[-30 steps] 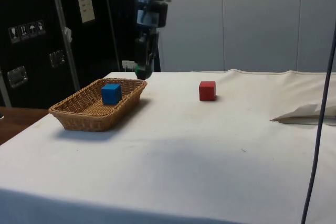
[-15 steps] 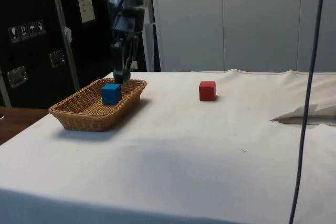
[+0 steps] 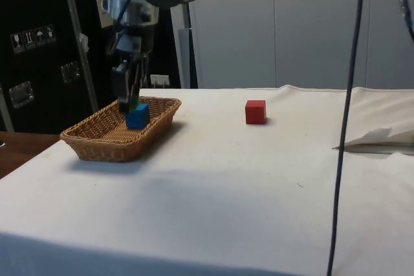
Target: Place all non-red objects into the basket.
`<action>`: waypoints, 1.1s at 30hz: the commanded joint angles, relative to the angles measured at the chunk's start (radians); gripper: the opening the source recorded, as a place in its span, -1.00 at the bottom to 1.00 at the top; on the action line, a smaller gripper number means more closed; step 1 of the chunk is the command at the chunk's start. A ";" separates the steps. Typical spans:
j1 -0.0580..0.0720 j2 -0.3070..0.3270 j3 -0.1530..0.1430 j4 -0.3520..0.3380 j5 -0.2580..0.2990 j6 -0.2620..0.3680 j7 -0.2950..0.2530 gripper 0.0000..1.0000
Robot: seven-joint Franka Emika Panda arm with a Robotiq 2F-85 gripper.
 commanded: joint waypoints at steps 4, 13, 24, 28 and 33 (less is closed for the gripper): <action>-0.019 0.069 0.010 0.070 0.031 -0.004 -0.028 -1.00; -0.043 0.193 -0.001 0.191 0.074 -0.004 -0.076 -1.00; -0.064 0.290 -0.039 0.287 0.125 -0.020 -0.148 -1.00; -0.066 0.312 -0.049 0.311 0.136 -0.027 -0.160 -1.00; -0.071 0.352 -0.055 0.353 0.136 -0.040 -0.161 -1.00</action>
